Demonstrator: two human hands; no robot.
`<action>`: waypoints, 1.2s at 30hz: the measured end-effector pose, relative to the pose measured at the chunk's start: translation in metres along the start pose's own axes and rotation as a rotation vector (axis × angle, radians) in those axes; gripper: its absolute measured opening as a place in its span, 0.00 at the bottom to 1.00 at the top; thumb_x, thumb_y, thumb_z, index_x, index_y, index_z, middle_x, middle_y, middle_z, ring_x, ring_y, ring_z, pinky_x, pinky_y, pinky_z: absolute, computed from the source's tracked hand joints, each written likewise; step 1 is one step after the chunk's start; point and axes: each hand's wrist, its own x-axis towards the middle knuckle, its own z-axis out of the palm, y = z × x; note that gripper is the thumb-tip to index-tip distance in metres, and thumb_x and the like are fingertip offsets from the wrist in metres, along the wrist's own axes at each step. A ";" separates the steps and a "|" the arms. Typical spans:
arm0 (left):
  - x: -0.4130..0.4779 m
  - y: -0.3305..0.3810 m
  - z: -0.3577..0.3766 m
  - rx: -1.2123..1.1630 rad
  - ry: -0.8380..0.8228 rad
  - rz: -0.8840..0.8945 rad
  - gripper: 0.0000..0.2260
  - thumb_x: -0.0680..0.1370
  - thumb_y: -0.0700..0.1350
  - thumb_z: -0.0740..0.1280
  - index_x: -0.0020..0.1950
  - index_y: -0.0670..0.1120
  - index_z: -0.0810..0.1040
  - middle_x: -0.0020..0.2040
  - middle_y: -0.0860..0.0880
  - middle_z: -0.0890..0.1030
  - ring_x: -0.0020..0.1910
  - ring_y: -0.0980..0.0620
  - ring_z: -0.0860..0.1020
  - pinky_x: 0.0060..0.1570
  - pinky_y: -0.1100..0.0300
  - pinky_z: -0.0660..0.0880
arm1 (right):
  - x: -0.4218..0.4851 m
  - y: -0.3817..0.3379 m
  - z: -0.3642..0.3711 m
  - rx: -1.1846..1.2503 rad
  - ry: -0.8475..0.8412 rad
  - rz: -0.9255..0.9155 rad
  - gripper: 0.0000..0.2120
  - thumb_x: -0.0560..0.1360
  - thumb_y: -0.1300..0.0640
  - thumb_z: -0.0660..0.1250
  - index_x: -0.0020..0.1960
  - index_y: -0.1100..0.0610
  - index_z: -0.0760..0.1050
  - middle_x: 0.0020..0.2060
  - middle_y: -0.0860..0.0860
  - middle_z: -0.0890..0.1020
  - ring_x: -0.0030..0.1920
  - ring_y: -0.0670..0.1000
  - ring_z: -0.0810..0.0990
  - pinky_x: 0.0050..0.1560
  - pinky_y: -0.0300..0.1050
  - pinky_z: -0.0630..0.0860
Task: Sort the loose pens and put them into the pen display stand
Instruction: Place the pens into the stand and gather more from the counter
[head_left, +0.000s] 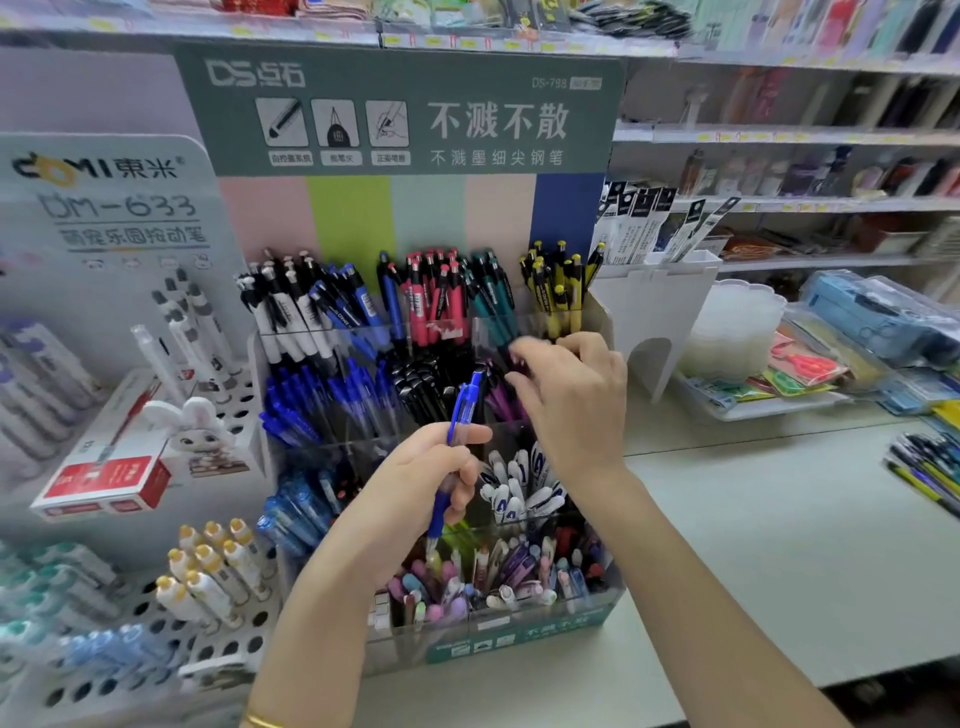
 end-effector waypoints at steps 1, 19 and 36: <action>0.001 0.000 -0.001 -0.034 0.000 -0.014 0.14 0.80 0.32 0.52 0.57 0.43 0.74 0.28 0.51 0.73 0.23 0.55 0.68 0.23 0.63 0.64 | -0.002 0.001 0.002 -0.075 0.003 -0.046 0.08 0.70 0.53 0.74 0.47 0.53 0.82 0.38 0.49 0.82 0.48 0.55 0.73 0.45 0.49 0.66; -0.048 -0.003 -0.067 -0.191 0.317 0.088 0.12 0.79 0.34 0.61 0.60 0.46 0.74 0.38 0.46 0.80 0.31 0.54 0.76 0.30 0.62 0.76 | 0.034 -0.107 -0.019 1.106 -0.144 0.343 0.02 0.77 0.61 0.67 0.49 0.56 0.76 0.38 0.49 0.80 0.35 0.46 0.78 0.34 0.41 0.75; -0.068 -0.007 -0.103 -0.171 0.271 0.084 0.12 0.80 0.34 0.58 0.60 0.44 0.75 0.37 0.48 0.81 0.32 0.53 0.76 0.30 0.61 0.75 | 0.003 -0.152 0.028 0.416 -0.511 0.057 0.13 0.77 0.55 0.66 0.61 0.58 0.76 0.47 0.51 0.81 0.48 0.51 0.79 0.51 0.46 0.76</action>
